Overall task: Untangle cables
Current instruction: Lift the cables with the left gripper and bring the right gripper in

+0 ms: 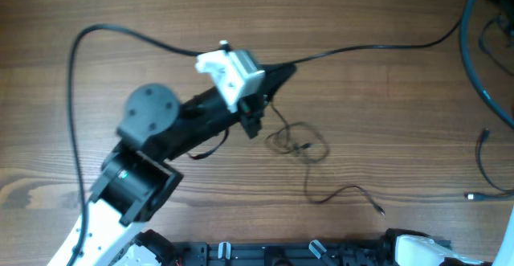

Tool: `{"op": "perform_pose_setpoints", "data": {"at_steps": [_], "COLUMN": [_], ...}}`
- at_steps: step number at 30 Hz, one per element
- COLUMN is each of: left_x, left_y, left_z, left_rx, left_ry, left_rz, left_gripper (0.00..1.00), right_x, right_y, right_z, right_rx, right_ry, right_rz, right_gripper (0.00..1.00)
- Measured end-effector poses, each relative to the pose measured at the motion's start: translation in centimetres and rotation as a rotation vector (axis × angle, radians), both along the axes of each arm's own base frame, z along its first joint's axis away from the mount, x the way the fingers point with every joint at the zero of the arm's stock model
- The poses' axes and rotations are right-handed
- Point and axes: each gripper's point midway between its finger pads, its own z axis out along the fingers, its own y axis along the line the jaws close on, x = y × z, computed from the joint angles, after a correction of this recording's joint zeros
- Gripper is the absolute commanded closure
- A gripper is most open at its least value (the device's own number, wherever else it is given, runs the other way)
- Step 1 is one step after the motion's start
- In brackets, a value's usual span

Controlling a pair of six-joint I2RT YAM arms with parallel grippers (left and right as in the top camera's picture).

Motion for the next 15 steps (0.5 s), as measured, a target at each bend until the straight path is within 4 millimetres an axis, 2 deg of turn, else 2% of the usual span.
{"op": "perform_pose_setpoints", "data": {"at_steps": [2, 6, 12, 15], "left_x": [0.1, 0.6, 0.9, 1.6], "left_y": [0.8, 1.0, 0.9, 0.8], "left_z": [0.7, 1.4, 5.1, 6.7], "left_rx": [-0.013, -0.042, -0.207, -0.322], "left_ry": [-0.015, -0.032, -0.091, -0.078], "left_rz": [0.034, 0.06, 0.044, 0.032], "left_gripper": [0.96, 0.96, 0.96, 0.96], "right_x": [-0.5, -2.2, -5.0, -5.4], "right_y": [0.8, 3.5, 7.2, 9.0], "right_z": [-1.6, -4.3, -8.4, -9.9], "right_rx": [-0.068, -0.213, -0.348, -0.388], "right_ry": [0.046, 0.094, 0.134, 0.125], "right_rz": [0.057, 0.265, 0.591, 0.725], "right_gripper": [0.96, 0.96, 0.96, 0.95]}}
